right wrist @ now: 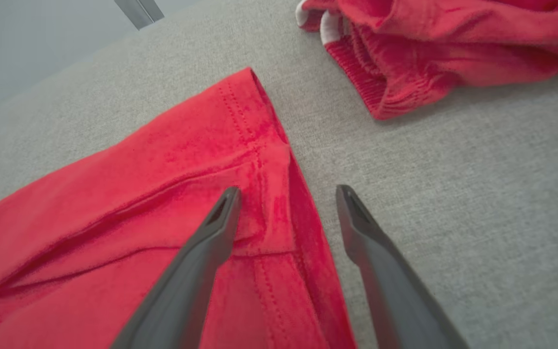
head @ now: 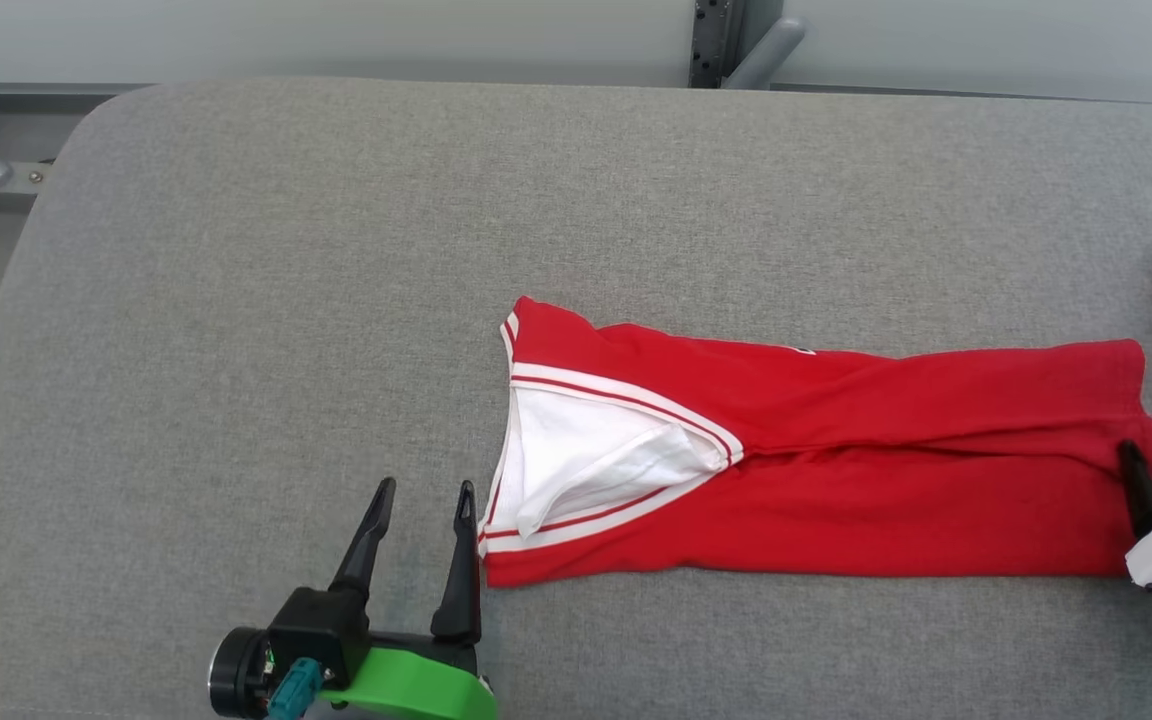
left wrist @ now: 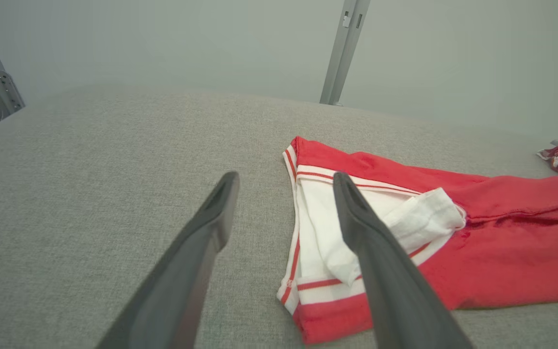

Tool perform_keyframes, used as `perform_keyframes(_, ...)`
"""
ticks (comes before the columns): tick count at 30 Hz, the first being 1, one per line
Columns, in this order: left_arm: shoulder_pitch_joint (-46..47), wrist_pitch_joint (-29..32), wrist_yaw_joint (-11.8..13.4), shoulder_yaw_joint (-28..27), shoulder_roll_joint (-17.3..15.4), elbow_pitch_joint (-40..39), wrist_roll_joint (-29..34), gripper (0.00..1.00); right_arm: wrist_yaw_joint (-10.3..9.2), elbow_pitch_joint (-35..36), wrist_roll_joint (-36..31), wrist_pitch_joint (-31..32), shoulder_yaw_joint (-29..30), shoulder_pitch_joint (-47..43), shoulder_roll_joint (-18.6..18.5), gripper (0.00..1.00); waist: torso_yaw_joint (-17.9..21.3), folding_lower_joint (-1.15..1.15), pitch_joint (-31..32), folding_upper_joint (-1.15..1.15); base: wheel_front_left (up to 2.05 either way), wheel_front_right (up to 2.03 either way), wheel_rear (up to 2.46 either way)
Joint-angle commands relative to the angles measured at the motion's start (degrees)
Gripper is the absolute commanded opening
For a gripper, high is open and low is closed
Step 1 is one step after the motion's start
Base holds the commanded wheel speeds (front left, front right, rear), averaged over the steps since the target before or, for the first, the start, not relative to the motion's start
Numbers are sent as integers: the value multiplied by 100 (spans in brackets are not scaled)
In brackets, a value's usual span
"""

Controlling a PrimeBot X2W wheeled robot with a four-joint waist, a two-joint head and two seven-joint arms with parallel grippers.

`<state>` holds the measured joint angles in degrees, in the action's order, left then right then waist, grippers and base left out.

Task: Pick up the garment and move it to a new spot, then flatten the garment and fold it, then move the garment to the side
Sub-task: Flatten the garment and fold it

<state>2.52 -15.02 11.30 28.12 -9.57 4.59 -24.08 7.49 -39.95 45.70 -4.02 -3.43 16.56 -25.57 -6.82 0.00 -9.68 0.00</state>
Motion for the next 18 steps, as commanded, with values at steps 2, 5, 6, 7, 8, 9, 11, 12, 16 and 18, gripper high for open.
perform_keyframes(2, -108, -14, -109, -66, 108, 51, 175, 100, -1, -168, 171, 195, -51, 84, -51, 100, -86, 0, -28, 0, 0, 0, 0)
perform_keyframes(5, -139, -13, -264, -186, 252, 122, 371, 100, -1, -396, 319, 459, -193, 115, -56, 100, -136, 0, -47, 0, 0, 0, 0)
perform_keyframes(6, -149, -14, -295, -209, 278, 138, 422, 100, -1, -420, 379, 503, -225, 109, -35, 100, -138, 0, -52, 0, 0, 0, 0)
perform_keyframes(7, -158, -13, -327, -235, 301, 166, 474, 100, -1, -432, 439, 540, -265, 105, -22, 92, -137, 0, -54, 0, 0, 0, 0)
perform_keyframes(8, -168, -14, -356, -263, 324, 187, 510, 100, -1, -452, 493, 543, -293, 110, -16, 44, -136, 0, -56, 0, 0, 0, 0)
perform_keyframes(9, -172, -13, -377, -293, 345, 203, 531, 100, -1, -471, 523, 525, -325, 117, -27, 5, -136, 0, -58, 0, 0, 0, 0)
perform_keyframes(11, -167, -14, -429, -330, 388, 234, 595, 100, -1, -503, 596, 532, -393, 126, -36, 0, -136, 0, -57, 0, 0, 0, 0)
perform_keyframes(12, -156, -13, -458, -343, 405, 238, 645, 100, -1, -513, 626, 516, -424, 122, -58, 0, -135, 0, -55, 0, 0, 0, 0)
perform_keyframes(16, -99, -14, -520, -371, 418, 289, 872, 100, -8, -509, 701, 356, -501, 128, -238, 0, -113, 0, -51, 0, 0, 0, 0)
perform_keyframes(18, -57, -14, -564, -386, 412, 314, 948, 100, -9, -465, 718, 271, -536, 172, -339, 0, -89, 0, -56, 0, 0, 0, 0)
